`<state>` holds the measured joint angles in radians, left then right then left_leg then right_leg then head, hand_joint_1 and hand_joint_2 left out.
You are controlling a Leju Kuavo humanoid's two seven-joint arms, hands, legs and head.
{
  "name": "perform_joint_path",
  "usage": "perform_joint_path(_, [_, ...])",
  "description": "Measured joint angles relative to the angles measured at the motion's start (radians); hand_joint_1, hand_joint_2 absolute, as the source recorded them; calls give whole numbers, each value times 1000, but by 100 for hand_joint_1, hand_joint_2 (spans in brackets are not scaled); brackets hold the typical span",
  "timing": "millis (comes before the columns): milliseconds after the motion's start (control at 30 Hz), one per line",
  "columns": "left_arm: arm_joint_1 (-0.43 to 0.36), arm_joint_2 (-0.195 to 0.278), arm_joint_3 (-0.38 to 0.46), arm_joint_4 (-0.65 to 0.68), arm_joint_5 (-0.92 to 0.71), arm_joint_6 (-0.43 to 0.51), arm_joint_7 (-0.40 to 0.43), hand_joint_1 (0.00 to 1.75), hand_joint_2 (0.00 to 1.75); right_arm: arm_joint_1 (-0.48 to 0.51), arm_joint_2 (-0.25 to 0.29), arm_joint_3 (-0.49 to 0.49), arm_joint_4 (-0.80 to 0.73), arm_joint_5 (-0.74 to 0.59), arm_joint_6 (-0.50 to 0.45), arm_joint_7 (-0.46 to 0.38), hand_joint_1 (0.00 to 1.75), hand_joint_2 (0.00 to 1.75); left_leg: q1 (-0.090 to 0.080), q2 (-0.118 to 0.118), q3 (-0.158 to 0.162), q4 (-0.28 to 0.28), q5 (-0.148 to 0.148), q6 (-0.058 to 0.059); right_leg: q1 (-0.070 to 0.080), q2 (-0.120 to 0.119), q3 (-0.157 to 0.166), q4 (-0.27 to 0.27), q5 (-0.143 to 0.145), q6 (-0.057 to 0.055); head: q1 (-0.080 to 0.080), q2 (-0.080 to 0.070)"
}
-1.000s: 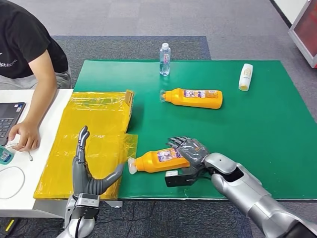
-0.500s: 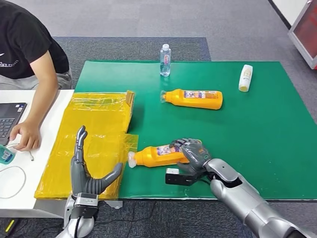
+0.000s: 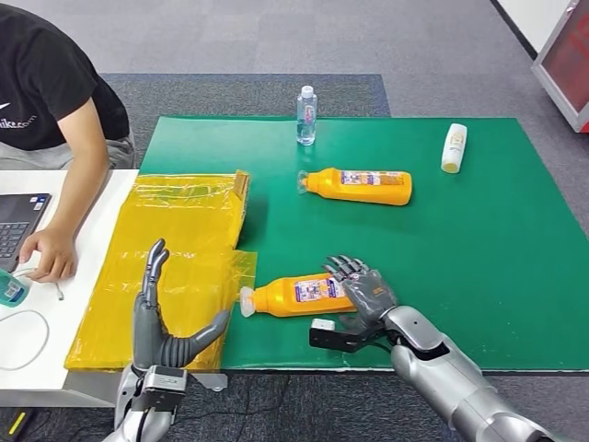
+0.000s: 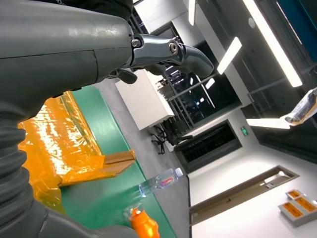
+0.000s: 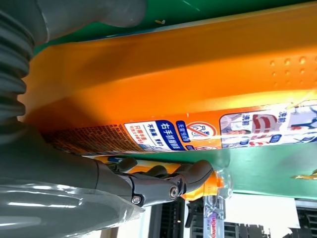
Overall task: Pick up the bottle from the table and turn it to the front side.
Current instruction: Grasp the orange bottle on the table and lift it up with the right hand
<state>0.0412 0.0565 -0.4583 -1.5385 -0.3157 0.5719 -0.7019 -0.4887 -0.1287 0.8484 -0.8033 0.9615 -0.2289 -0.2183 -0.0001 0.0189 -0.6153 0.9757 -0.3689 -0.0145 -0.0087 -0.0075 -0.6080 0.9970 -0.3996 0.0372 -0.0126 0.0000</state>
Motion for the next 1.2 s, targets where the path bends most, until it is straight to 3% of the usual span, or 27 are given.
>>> perform_joint_path(133, [-1, 0, 0, 0, -9, -8, 0, 0, 175, -5, 5, -9, 12, 12, 5, -12, 0, 175, 0, 0, 1, 0, 0, 0, 0, 0, 2, 0, 0, 0, 0, 0])
perform_joint_path(267, [-1, 0, 0, 0, -10, -8, 0, 0, 175, -14, 9, -16, 31, 17, 16, -24, 175, 175, 0, 0, 3, 0, 0, 0, 0, 0, 1, 0, 0, -1, 0, 0])
perform_joint_path(1000, [-6, 1, 0, 0, -9, -1, 0, 0, 175, -36, 27, -22, 97, 27, 4, -44, 175, 175, 1, 0, 6, 0, -1, 0, 0, 0, 4, 0, -1, 0, 0, 0])
perform_joint_path(1200, [-13, 4, 0, 0, -2, 16, 0, 0, 175, -12, 34, -68, 113, -70, -69, -128, 175, 175, 0, 0, 6, 0, 0, 1, 0, -1, 5, 0, -1, 0, 0, 0])
